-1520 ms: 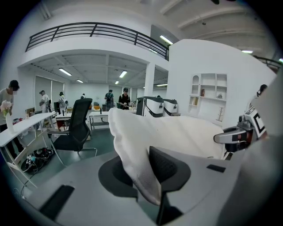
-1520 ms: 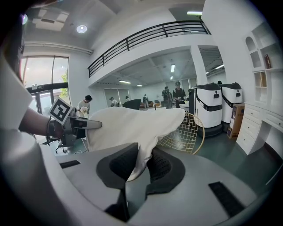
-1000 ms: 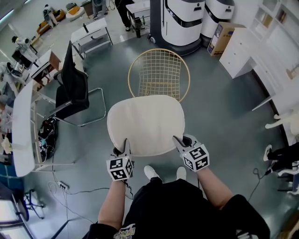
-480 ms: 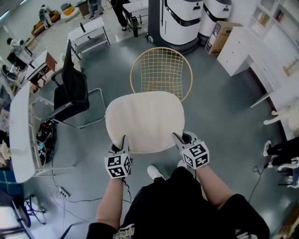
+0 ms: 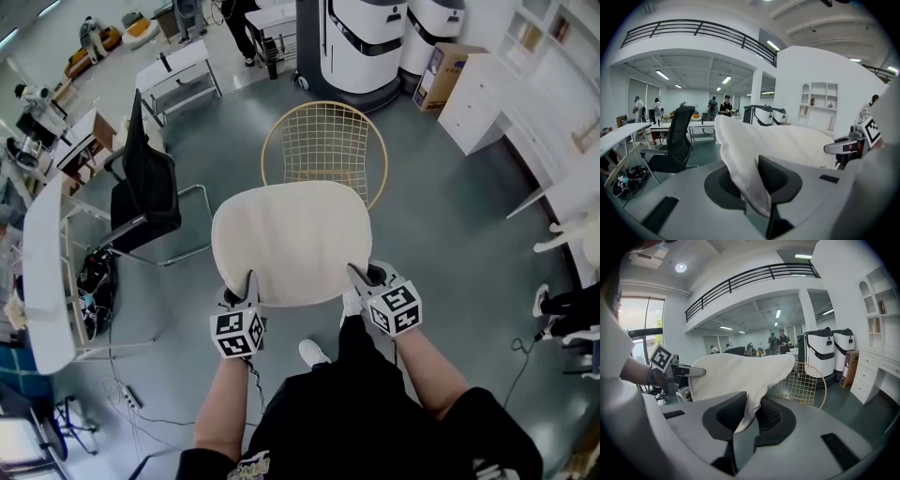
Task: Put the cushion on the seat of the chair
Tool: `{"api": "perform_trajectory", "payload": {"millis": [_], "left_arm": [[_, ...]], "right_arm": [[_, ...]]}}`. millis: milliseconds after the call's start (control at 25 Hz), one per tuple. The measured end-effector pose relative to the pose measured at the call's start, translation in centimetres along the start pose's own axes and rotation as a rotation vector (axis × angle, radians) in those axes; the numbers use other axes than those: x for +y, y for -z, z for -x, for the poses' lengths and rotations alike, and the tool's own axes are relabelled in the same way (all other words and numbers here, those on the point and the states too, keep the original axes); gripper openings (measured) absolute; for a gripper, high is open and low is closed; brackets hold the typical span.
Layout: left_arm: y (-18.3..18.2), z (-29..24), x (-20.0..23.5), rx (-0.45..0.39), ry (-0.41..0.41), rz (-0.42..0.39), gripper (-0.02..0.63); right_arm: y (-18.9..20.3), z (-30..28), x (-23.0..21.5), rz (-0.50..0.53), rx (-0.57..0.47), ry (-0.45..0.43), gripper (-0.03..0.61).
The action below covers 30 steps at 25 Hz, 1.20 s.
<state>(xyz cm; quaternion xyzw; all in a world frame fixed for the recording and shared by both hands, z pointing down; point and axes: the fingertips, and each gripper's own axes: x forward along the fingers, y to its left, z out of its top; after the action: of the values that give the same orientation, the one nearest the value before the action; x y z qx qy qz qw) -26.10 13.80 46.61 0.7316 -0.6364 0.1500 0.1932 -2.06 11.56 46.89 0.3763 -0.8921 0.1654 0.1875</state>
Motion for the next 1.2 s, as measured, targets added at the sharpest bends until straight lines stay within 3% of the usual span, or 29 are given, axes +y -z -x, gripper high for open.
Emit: {"api": "perform_trajectory", "payload": {"millis": [800,1200], "left_arm": [[-7.2,-20.1,-5.3,0.047,-0.028,-0.001,0.097],[-9.6,-27.3,-7.5,0.060,-0.029,-0.012,0.098]], "right_arm": [[-4.2,-8.9,-20.0,-0.052,0.025,-0.040,0.064],[-5.5,-11.6,-27.1,-0.061,0.020,-0.034,0.064]]}}
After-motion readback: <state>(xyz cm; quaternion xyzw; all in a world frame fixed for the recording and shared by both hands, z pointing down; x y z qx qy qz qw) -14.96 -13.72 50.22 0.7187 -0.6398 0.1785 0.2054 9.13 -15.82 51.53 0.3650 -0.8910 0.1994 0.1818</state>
